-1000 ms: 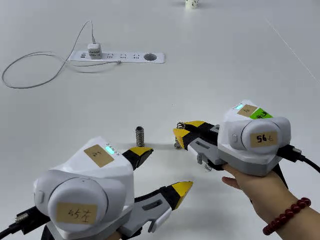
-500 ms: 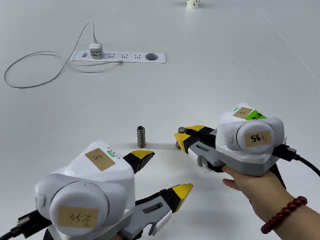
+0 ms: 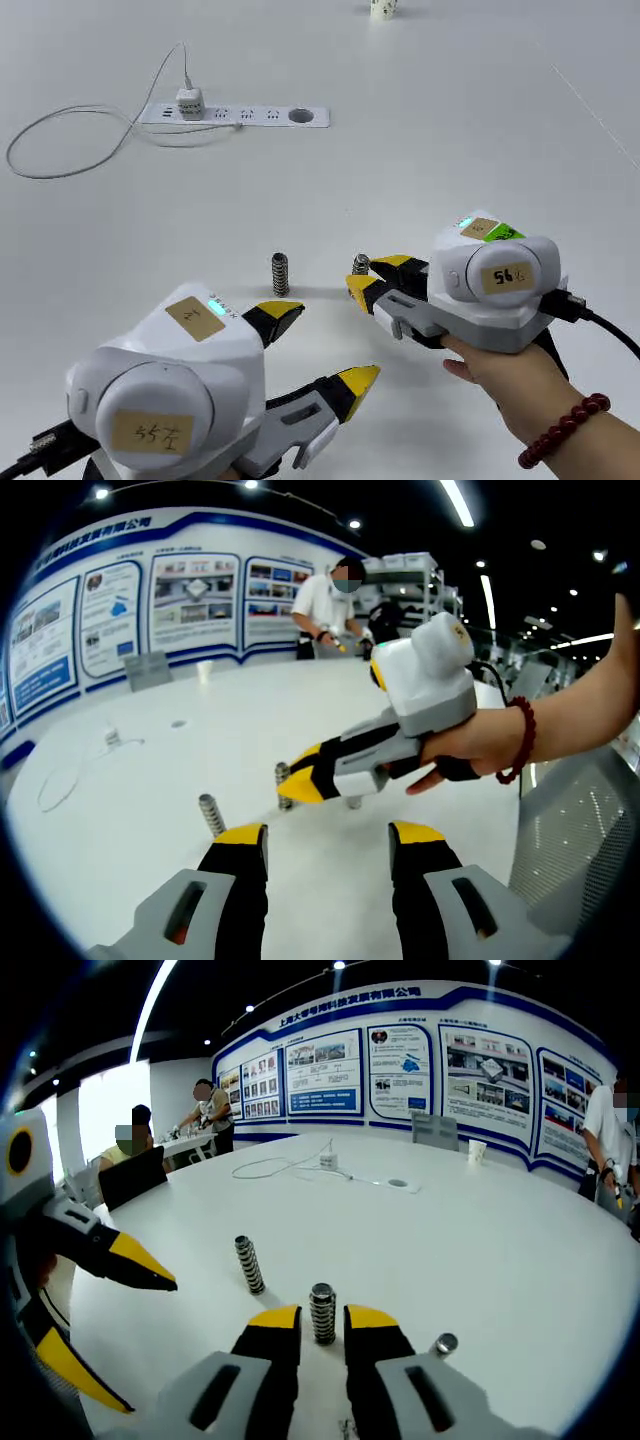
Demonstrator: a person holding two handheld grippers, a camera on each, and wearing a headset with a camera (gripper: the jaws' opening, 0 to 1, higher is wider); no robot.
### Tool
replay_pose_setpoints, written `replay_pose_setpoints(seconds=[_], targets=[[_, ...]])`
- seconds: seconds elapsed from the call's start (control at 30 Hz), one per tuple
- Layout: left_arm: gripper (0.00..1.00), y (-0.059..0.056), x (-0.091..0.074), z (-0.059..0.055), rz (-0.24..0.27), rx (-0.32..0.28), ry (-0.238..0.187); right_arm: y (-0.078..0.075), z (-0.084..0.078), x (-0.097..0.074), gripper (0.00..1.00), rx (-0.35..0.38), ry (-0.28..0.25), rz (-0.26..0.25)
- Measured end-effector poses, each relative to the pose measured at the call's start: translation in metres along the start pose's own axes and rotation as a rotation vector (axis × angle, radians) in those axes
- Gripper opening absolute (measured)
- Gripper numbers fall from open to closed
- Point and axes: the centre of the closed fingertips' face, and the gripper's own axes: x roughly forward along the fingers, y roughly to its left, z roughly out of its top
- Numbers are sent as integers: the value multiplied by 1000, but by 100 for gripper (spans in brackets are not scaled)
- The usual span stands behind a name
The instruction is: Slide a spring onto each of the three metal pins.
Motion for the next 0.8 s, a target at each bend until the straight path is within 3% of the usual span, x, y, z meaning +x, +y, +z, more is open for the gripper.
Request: replay_pose_setpoints(seconds=[0.33, 0.8], targets=[[49, -1, 1, 3, 10, -8, -8, 0, 10, -23, 26, 38, -4, 7], [49, -5, 13, 7, -1, 11, 6, -24, 8, -57, 32, 57, 15, -24]])
